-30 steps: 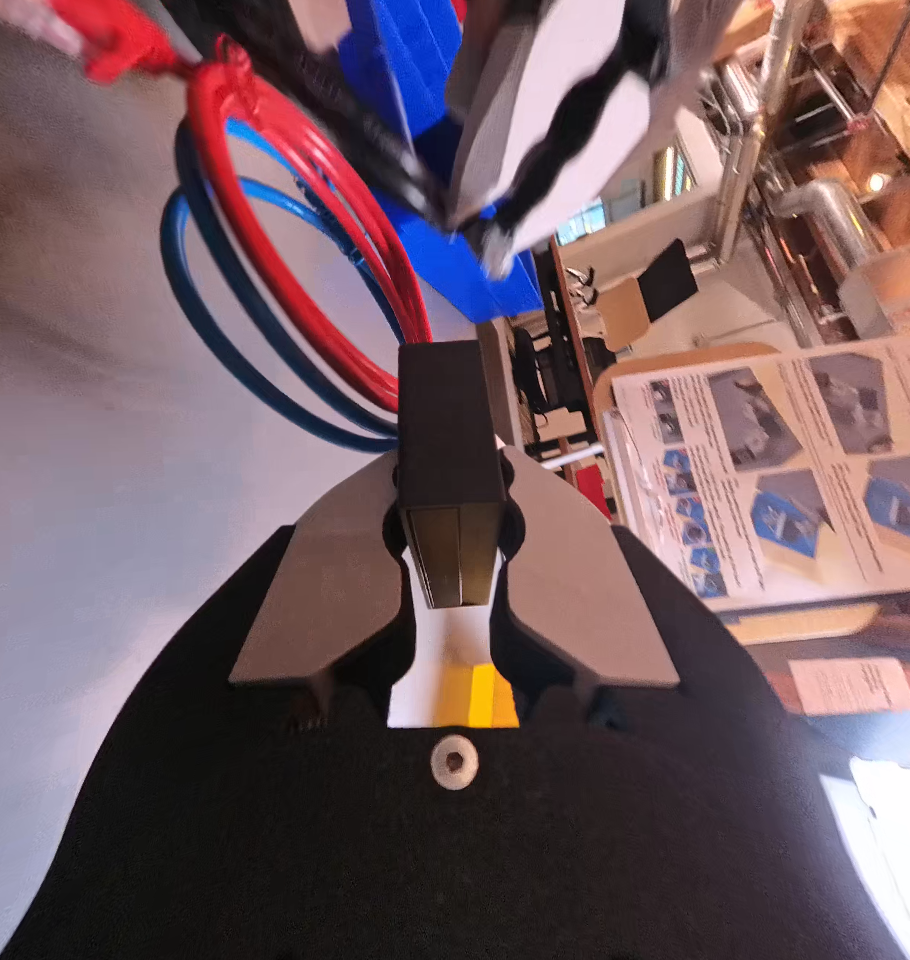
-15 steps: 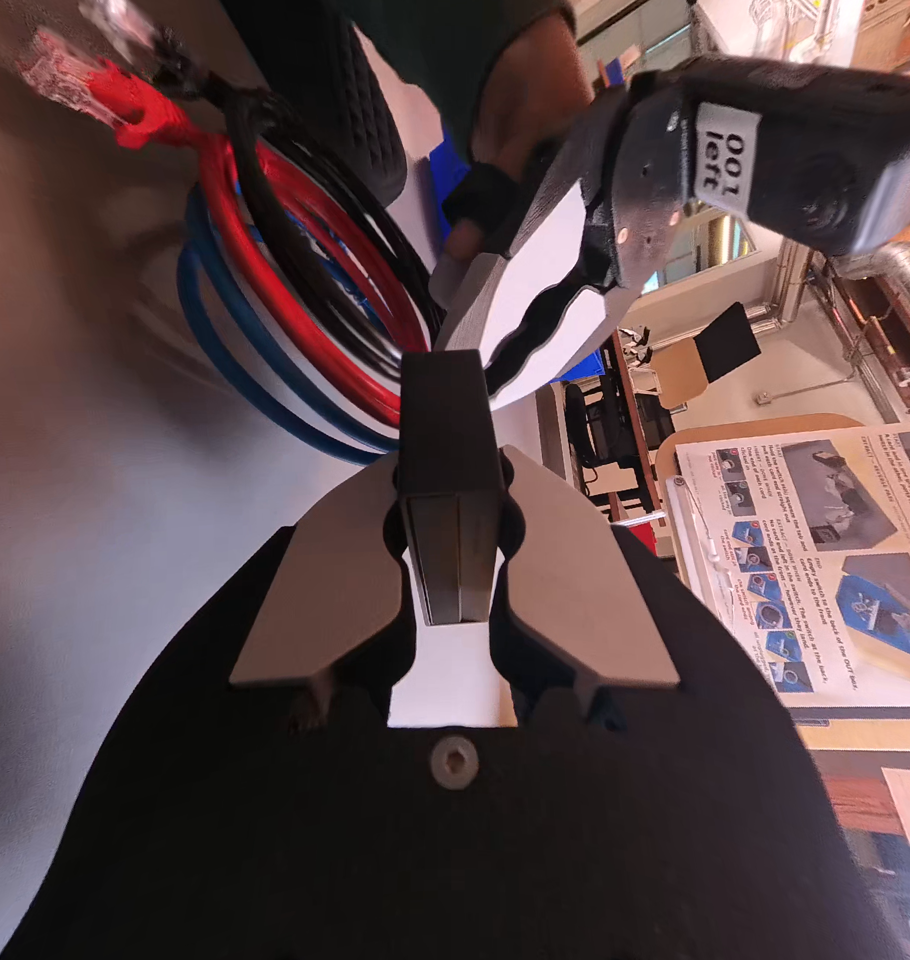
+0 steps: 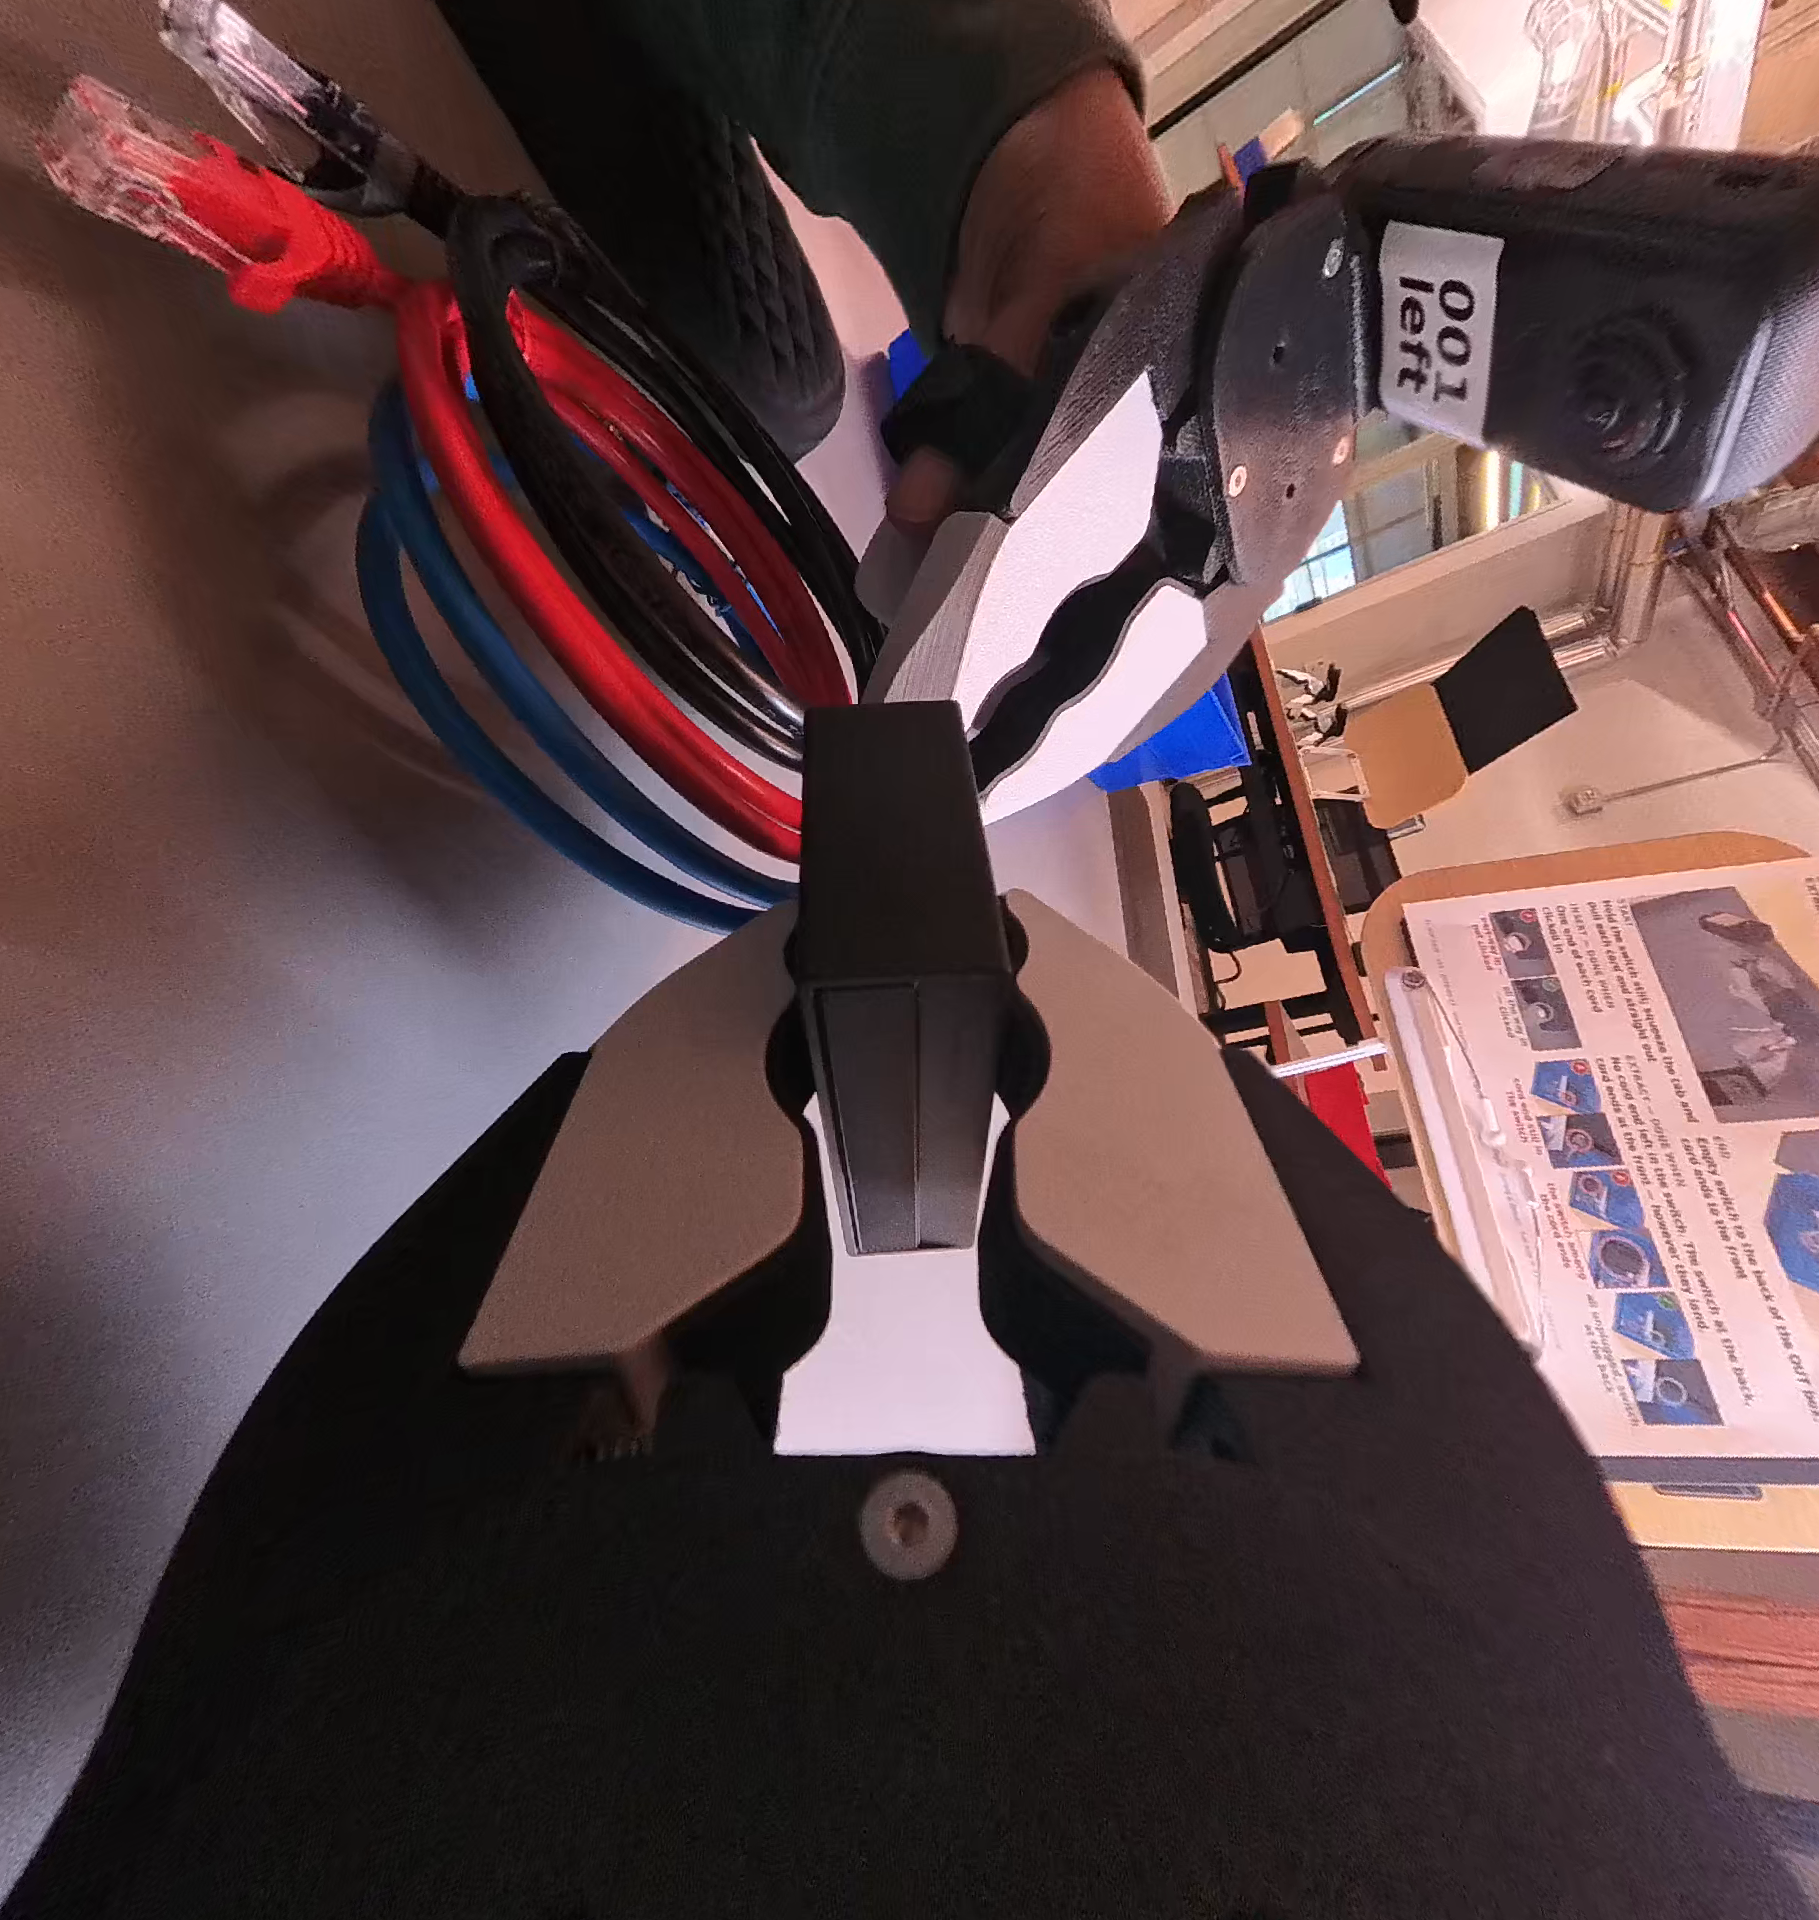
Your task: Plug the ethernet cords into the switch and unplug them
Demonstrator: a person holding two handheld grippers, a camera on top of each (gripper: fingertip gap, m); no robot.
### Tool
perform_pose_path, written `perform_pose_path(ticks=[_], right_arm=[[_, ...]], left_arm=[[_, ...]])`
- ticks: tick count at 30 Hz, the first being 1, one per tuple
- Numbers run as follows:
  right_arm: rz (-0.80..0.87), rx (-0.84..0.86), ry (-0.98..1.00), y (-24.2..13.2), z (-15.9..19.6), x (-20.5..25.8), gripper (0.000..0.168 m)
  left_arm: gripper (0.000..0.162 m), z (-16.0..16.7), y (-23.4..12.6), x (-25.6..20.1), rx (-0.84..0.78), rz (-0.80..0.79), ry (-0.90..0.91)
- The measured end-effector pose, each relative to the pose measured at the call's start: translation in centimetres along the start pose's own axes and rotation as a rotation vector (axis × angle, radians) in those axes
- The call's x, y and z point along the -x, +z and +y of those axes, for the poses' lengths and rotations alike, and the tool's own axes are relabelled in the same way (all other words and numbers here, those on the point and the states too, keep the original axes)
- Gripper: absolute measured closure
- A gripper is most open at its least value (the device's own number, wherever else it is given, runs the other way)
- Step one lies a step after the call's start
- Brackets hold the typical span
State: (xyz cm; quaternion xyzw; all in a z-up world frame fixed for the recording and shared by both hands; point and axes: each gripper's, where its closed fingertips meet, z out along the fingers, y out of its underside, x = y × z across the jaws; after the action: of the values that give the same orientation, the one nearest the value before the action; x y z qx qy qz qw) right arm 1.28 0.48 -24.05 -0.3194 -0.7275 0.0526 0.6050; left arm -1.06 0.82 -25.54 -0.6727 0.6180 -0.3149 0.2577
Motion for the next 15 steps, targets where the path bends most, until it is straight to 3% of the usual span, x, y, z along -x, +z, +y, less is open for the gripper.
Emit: perform_pose_path(ticks=[10, 15], right_arm=[[0.003, -0.004, 0.019, -0.3, 0.1, -0.2, 0.138], [-0.010, -0.046, 0.031, -0.4, -0.9, -0.1, 0.138]], left_arm=[[0.149, -0.4, 0.3, -0.5, -0.031, 0.008, 0.001], [0.149, -0.7, 0.1, -0.5, -0.046, -0.034, 0.100]])
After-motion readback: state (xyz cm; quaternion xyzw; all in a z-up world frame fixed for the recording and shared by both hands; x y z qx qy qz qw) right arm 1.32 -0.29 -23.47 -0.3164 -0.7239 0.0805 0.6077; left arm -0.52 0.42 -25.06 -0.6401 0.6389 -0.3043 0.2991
